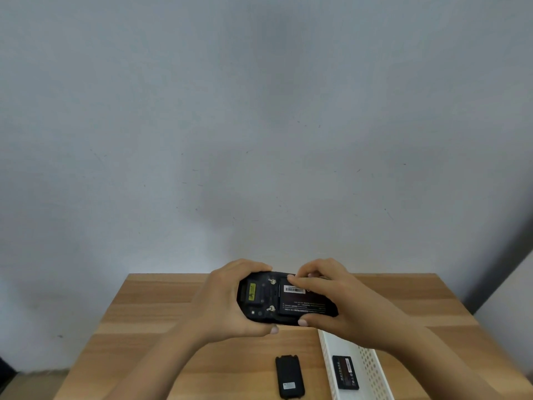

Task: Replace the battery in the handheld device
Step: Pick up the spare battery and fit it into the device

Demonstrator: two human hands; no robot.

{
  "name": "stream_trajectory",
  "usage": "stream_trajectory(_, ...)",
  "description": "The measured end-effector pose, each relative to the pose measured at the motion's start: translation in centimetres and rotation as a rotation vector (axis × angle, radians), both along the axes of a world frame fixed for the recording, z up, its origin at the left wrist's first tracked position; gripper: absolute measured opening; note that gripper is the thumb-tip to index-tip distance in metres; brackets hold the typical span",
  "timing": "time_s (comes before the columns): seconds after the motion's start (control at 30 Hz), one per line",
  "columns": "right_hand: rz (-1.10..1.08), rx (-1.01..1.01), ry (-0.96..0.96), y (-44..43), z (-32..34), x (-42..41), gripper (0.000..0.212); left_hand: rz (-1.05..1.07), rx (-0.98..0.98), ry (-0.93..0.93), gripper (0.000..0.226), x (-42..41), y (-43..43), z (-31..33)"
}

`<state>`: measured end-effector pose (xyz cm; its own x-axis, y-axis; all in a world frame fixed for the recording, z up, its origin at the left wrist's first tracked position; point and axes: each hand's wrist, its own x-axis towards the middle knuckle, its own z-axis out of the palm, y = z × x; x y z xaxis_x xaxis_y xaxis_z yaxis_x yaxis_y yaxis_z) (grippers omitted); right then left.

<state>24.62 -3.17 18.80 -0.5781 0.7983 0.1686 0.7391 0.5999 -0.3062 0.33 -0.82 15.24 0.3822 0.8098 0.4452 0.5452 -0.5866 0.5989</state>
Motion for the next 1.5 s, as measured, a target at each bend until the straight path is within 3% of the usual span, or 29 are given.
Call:
stream_trajectory(0.13,-0.034,-0.017,0.122,-0.1,-0.1,0.3,0.065,0.024,-0.024,-0.057,0.080,0.0,-0.3,-0.3)
stream_trajectory(0.23,-0.168,-0.080,0.442,-0.8,-1.2,0.5,0.056,0.026,-0.036,-0.077,0.079,-0.2,-0.4,-0.2)
stream_trajectory(0.37,-0.340,-0.448,1.031,-1.4,-2.9,1.1,0.041,0.039,-0.031,-0.087,0.079,-0.6,-0.6,-0.3)
stream_trajectory(0.47,-0.371,-0.601,1.184,-1.7,-3.2,1.2,0.039,0.039,-0.026,-0.091,0.080,-0.7,-0.6,-0.2)
stream_trajectory(0.97,-0.539,-0.580,1.095,-1.6,-1.8,1.0,0.029,0.027,0.013,-0.056,0.083,0.2,-0.5,-0.2)
stream_trajectory(1.17,-0.567,-0.425,0.955,-0.9,-1.9,0.4,0.027,0.051,0.010,-0.044,0.083,-0.2,-0.2,-0.5)
stream_trajectory(1.37,-0.417,-0.168,0.569,-0.6,-2.0,-1.3,0.042,0.069,0.008,-0.029,0.081,-0.7,-0.4,-1.1)
stream_trajectory(1.43,-0.378,-0.157,0.530,-0.1,-2.0,-1.8,0.036,0.075,0.001,-0.024,0.081,-0.9,-0.4,-1.5)
stream_trajectory(1.5,-0.393,-0.206,0.607,0.5,-2.2,-2.0,0.032,0.093,-0.023,-0.041,0.081,-1.4,-0.4,-1.8)
